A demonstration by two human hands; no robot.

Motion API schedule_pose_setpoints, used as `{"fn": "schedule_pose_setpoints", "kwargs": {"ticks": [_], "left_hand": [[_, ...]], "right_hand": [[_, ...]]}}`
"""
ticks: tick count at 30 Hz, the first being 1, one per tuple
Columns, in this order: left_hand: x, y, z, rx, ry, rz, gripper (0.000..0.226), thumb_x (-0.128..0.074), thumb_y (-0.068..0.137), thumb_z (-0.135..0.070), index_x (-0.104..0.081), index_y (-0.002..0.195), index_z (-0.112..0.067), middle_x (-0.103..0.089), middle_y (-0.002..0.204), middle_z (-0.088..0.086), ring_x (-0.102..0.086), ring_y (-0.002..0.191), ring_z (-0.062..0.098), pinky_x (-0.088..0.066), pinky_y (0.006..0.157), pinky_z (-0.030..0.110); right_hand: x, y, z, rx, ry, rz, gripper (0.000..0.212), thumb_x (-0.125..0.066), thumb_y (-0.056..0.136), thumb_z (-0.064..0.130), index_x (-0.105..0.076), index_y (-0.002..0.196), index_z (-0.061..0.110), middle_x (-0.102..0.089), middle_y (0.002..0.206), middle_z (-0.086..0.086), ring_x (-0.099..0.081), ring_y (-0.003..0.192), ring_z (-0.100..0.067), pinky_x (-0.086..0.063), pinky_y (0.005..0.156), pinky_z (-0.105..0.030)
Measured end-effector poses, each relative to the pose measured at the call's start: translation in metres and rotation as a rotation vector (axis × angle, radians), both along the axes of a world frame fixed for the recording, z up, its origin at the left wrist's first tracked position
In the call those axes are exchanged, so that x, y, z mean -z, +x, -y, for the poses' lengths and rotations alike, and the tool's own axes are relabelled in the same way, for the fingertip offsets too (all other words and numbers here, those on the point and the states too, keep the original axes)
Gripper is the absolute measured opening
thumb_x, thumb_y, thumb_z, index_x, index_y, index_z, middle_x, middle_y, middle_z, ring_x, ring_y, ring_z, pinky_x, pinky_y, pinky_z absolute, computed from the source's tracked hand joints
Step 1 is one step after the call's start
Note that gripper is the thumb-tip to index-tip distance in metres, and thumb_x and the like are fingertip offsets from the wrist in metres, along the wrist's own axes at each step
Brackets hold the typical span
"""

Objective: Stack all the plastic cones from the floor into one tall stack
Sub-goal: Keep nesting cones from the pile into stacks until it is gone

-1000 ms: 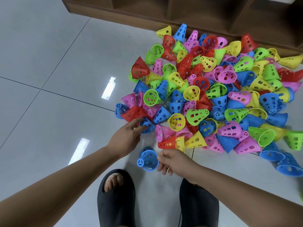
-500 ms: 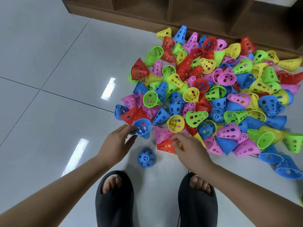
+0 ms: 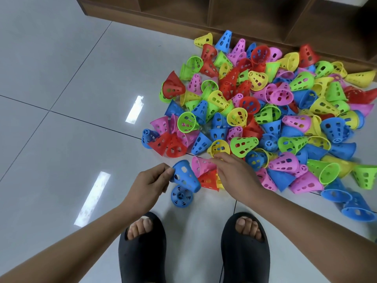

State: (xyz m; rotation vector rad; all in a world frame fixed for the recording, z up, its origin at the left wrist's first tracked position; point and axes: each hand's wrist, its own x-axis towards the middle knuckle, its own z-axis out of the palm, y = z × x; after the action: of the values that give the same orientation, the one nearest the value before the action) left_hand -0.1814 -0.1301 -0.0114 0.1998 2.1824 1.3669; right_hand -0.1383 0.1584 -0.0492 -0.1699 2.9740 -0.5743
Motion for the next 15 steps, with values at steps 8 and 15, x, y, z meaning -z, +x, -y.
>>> {"fn": "schedule_pose_setpoints", "kwargs": {"ticks": [8, 15], "left_hand": [[0.029, 0.012, 0.005, 0.114, -0.031, 0.191, 0.046, -0.050, 0.112, -0.043, -0.050, 0.081, -0.009, -0.046, 0.064, -0.004, -0.039, 0.063, 0.014, -0.037, 0.065, 0.031], [0.061, 0.021, 0.011, 0.119, -0.204, 0.184, 0.045, -0.048, 0.112, -0.043, -0.049, 0.077, -0.015, -0.055, 0.062, -0.008, -0.046, 0.059, 0.011, -0.043, 0.068, 0.034]], "right_hand": [[-0.040, 0.003, 0.000, 0.210, -0.275, -0.140, 0.010, -0.063, 0.103, 0.016, -0.069, 0.111, 0.018, -0.064, 0.105, 0.011, -0.062, 0.087, -0.006, -0.054, 0.073, -0.029], [-0.052, 0.016, 0.023, 0.577, -1.012, 0.235, 0.015, -0.068, 0.100, 0.006, -0.067, 0.111, 0.017, -0.075, 0.088, -0.005, -0.071, 0.076, -0.017, -0.055, 0.068, -0.028]]}}
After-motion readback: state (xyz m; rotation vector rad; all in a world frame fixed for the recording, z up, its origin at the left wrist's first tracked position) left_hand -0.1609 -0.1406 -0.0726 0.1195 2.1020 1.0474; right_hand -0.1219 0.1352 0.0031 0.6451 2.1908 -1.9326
